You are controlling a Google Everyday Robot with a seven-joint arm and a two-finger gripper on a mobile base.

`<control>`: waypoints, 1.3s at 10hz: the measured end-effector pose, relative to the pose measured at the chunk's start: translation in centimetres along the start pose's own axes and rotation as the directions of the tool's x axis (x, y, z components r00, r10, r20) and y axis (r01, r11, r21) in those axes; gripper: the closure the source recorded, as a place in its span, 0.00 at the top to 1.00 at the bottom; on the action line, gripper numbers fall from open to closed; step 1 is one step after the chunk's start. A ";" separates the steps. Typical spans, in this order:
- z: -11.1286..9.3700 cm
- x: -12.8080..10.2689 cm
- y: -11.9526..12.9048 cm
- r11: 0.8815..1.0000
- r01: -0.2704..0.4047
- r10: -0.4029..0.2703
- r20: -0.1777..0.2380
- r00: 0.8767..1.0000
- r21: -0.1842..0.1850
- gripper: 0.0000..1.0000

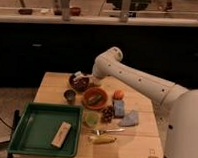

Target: Place brush in purple bowl

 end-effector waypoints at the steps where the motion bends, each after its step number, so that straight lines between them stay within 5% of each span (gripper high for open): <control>1: 0.3 -0.5 0.0 1.000 -0.028 0.028 0.013 1.000 0.000 0.01; 6: 2.7 -2.9 -0.5 0.981 -0.192 0.195 0.114 0.974 -0.034 0.01; 13: 5.2 -5.0 -0.3 0.961 -0.259 0.271 0.147 0.951 -0.094 0.01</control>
